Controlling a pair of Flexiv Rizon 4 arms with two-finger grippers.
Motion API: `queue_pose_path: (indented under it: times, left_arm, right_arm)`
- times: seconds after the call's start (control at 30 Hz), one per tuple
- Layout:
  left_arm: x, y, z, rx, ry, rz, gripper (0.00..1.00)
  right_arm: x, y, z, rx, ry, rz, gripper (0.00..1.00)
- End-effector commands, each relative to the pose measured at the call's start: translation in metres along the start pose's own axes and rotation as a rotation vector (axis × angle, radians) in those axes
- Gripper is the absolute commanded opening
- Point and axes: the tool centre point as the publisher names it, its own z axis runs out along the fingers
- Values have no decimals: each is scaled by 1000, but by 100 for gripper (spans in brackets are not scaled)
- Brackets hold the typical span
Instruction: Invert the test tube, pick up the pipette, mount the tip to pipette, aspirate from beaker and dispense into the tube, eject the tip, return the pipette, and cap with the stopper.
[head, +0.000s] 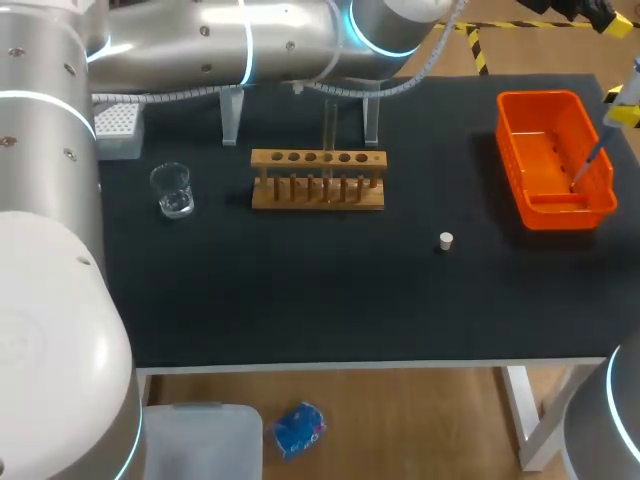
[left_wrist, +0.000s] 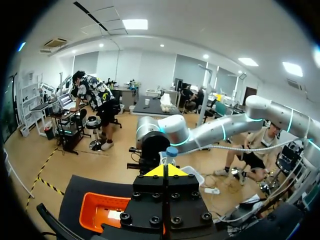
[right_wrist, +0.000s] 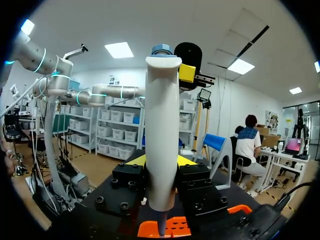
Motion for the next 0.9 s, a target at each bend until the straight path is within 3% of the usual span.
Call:
queue_pose_path:
  times: [0.03,0.27,0.9]
  left_arm:
    - [-1,-1,0,-2,2,0,0]
    - [0,-2,7,-1,6,10,0]
    - [15,-5,19,120,-53,62,0]
  right_arm:
    - [-1,-1,-2,-1,6,-1,0]
    - [-1,-1,-2,-1,6,-1,0]
    - [-1,-1,-2,-1,6,-1,0]
